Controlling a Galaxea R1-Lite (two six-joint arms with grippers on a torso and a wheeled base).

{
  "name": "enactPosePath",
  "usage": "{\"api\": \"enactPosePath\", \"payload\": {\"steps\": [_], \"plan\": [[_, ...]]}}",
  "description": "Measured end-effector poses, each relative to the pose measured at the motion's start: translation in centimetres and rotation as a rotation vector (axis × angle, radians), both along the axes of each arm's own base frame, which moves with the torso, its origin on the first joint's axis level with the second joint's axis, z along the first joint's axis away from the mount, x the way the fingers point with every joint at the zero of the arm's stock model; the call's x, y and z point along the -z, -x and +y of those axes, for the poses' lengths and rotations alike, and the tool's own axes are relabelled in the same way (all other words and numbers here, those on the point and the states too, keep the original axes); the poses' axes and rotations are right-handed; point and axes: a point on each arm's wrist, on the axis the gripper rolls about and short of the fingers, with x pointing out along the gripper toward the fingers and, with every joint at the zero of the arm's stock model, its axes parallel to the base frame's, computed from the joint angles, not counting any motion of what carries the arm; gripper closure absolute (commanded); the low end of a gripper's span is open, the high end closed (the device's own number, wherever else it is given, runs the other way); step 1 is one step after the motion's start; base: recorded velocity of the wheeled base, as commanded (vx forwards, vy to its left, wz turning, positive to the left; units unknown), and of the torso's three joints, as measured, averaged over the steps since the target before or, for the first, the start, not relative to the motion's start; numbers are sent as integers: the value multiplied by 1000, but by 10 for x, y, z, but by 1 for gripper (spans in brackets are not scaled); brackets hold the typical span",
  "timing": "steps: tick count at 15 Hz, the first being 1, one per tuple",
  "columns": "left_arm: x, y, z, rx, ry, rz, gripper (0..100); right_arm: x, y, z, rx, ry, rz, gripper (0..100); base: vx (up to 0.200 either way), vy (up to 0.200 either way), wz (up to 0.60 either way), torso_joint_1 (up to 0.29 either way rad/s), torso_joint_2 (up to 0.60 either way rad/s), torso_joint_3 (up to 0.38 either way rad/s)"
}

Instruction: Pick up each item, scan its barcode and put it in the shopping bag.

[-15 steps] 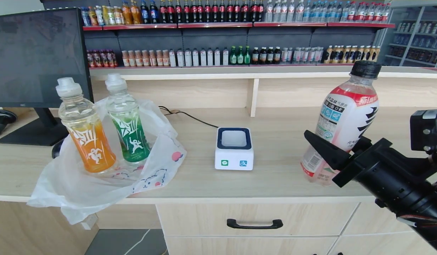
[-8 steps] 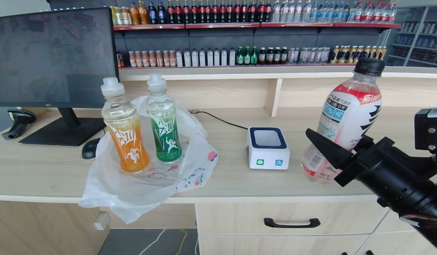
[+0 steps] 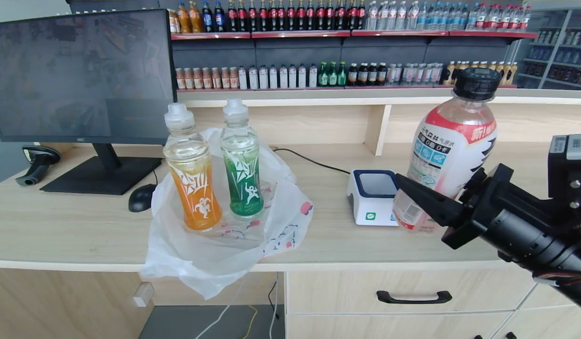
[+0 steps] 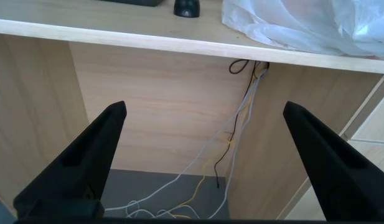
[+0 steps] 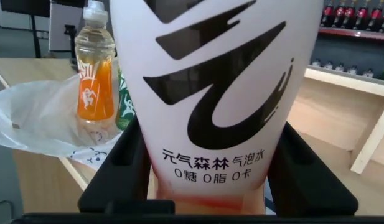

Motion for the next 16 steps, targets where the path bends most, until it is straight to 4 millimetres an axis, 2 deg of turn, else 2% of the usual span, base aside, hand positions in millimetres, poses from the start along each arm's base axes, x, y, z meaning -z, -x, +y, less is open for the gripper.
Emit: {"api": "enactPosePath", "payload": {"steps": [3,5,8,10,16], "plan": [[0,0,0,0,0,0,0,-15,-16,7,15,162,-201,100,0,0,0,0,0,0],[0,0,0,0,0,0,0,-17,-25,16,46,261,-327,100,0,0,0,0,0,0],[0,0,0,0,0,0,0,-11,-42,26,134,395,-493,100,0,0,0,0,0,0],[0,0,0,0,0,0,0,-7,-50,29,188,430,-540,100,0,0,0,0,0,0],[0,0,0,0,0,0,0,15,-81,32,123,542,-643,100,0,0,0,0,0,0]]}}
